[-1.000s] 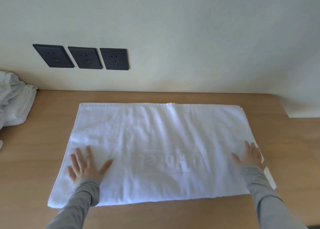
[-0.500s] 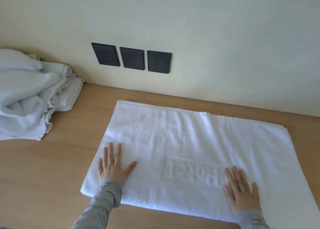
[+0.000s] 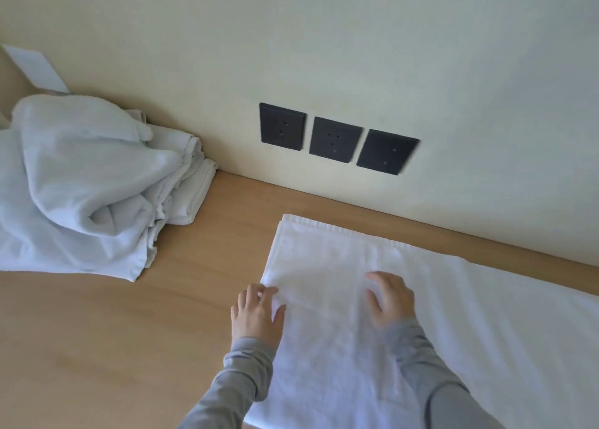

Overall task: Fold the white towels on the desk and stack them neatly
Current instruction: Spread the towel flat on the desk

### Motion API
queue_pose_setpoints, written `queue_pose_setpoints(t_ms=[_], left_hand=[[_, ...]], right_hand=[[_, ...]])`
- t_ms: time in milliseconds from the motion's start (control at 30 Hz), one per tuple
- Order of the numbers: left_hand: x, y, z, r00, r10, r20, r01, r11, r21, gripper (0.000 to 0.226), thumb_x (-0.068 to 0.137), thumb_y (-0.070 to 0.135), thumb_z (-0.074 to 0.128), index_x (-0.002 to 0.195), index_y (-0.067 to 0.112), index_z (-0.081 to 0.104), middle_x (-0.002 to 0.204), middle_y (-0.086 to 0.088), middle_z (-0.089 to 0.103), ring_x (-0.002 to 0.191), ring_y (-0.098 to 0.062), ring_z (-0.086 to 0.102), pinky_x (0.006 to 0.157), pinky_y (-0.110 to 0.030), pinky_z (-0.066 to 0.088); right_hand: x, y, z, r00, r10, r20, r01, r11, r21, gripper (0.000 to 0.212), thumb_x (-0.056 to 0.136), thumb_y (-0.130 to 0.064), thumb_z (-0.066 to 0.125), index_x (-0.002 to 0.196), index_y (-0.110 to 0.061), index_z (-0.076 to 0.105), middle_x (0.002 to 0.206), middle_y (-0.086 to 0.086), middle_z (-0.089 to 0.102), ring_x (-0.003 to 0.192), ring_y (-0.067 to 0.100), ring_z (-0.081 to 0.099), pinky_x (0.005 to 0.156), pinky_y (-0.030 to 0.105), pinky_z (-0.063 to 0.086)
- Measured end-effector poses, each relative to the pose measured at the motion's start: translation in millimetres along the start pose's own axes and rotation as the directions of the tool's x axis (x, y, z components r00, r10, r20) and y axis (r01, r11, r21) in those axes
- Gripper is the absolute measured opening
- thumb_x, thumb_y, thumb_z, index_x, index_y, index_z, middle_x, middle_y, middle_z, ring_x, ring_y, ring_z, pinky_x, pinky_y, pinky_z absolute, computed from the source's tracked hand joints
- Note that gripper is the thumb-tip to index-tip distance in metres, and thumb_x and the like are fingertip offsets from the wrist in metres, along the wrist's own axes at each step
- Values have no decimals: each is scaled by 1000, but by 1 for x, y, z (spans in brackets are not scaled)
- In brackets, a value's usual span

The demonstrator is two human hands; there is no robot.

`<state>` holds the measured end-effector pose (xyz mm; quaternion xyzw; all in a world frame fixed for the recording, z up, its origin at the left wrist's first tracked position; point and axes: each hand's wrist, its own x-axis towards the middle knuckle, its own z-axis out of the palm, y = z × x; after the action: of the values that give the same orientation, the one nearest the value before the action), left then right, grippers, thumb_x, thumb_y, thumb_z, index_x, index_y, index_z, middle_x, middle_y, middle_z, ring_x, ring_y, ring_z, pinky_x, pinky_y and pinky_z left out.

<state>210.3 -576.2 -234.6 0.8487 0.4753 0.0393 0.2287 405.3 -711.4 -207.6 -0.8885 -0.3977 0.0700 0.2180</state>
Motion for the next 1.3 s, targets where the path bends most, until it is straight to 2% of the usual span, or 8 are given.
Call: queue_pose_setpoints(t_ms=[200, 433, 533, 633, 867, 1033, 1200, 1300], left_hand=[[45, -8, -8, 992, -120, -40, 108, 969, -223, 46, 85, 43, 60, 122, 17, 52, 118, -2, 51, 110, -22, 47, 87, -30, 36], [64, -11, -5, 973, -213, 91, 232, 899, -371, 41, 78, 41, 69, 107, 14, 57, 96, 1, 57, 93, -19, 52, 80, -27, 41], [71, -10, -9, 969, -197, 150, 244, 863, -443, 29, 77, 28, 72, 97, 19, 53, 74, 11, 47, 76, -14, 48, 67, -22, 37], [71, -8, -10, 969, -164, 185, 233, 852, -468, 31, 77, 22, 71, 87, 25, 42, 67, 11, 43, 70, -11, 44, 58, -17, 29], [75, -13, -9, 955, -176, 240, 282, 795, -537, 35, 80, 31, 69, 105, 20, 47, 93, 7, 50, 85, -13, 50, 72, -17, 38], [76, -13, -9, 953, -157, 261, 281, 781, -557, 42, 81, 31, 68, 117, 20, 48, 99, 6, 53, 89, -11, 52, 74, -17, 41], [74, -19, -10, 961, -154, 231, 263, 770, -582, 37, 81, 24, 69, 113, 19, 50, 96, 7, 55, 83, -8, 52, 63, -5, 36], [73, -21, -11, 957, -159, 242, 275, 758, -592, 32, 82, 22, 68, 109, 20, 51, 89, 11, 55, 80, -7, 53, 61, -4, 36]], right_hand=[[99, -74, 56, 987, -71, 145, 71, 997, 3, 35, 89, -11, 54, 124, -11, 56, 125, 5, 57, 121, 26, 48, 95, 33, 33], [162, -105, 88, 951, 29, 309, -12, 998, -57, 39, 91, -17, 52, 130, -15, 48, 130, 4, 52, 120, 24, 47, 101, 31, 33], [170, -108, 89, 974, 27, 223, -34, 999, 29, 18, 85, -8, 57, 102, -7, 61, 106, 7, 60, 100, 25, 53, 86, 27, 38], [170, -105, 80, 969, 73, 237, -115, 979, 168, 9, 81, -3, 59, 81, -11, 55, 84, 3, 54, 79, 20, 49, 62, 18, 34], [183, -120, 61, 903, 67, 425, -127, 985, 115, 8, 84, -3, 55, 84, -11, 58, 71, 2, 53, 64, 16, 46, 52, 17, 34], [195, -119, 52, 762, 114, 638, -163, 986, 18, 10, 86, -9, 58, 94, -10, 63, 66, -5, 53, 61, 10, 48, 54, 16, 35], [193, -120, 85, 871, 98, 482, -99, 995, -24, 9, 85, -5, 53, 85, -14, 57, 83, 1, 55, 78, 17, 50, 65, 21, 37], [189, -114, 93, 897, 51, 438, -56, 998, -2, 9, 85, -7, 58, 94, -9, 59, 94, 1, 52, 86, 15, 48, 72, 19, 33]])
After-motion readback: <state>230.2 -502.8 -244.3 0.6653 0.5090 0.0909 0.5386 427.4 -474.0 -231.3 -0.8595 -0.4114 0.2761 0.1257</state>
